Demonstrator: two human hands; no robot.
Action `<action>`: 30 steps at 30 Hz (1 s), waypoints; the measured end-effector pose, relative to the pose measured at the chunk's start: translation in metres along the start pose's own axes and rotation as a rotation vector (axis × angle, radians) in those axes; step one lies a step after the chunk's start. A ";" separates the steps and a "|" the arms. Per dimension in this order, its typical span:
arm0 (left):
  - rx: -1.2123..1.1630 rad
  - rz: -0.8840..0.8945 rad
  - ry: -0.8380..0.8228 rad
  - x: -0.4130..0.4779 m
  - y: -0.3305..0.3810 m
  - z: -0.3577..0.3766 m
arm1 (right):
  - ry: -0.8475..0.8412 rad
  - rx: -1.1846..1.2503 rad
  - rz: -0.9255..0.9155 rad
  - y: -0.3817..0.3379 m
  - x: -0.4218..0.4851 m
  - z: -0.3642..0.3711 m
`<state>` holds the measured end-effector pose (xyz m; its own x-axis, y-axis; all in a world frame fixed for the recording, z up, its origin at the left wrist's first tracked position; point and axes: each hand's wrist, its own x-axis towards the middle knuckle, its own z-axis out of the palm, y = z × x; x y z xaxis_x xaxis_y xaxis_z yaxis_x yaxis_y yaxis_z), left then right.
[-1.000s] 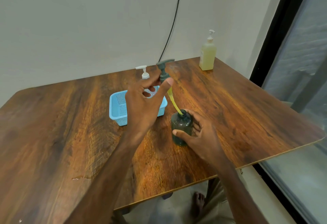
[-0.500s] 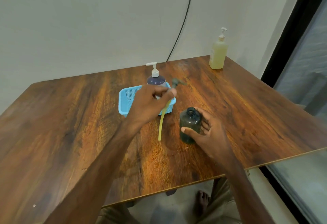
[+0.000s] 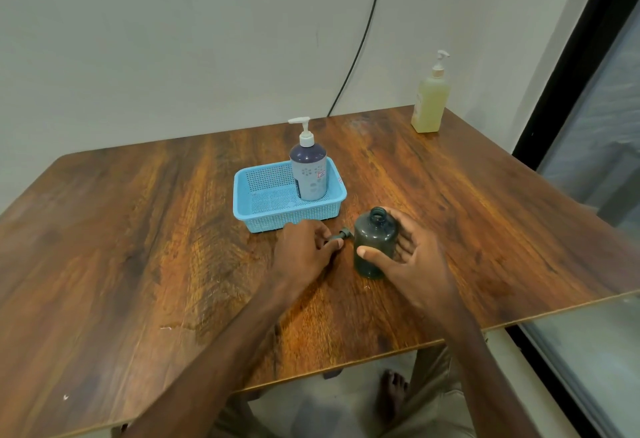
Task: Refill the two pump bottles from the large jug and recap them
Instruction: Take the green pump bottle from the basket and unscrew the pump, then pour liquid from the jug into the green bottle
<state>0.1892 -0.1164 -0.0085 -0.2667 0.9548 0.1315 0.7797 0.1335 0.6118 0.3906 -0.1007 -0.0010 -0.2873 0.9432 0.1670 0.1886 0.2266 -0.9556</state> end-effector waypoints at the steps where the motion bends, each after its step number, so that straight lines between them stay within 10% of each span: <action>1: 0.010 0.025 0.023 -0.001 -0.001 0.001 | 0.001 0.001 0.002 0.000 0.000 0.000; 13: 0.158 0.136 0.203 -0.011 0.002 -0.002 | -0.019 -0.061 -0.016 0.001 0.002 -0.003; 30: -0.232 0.257 0.106 0.000 0.050 0.001 | 0.057 -0.239 -0.021 -0.002 0.011 -0.029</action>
<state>0.2284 -0.1091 0.0211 -0.1452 0.9150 0.3765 0.6826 -0.1829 0.7076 0.4143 -0.0842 0.0098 -0.2413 0.9483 0.2060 0.4021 0.2909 -0.8682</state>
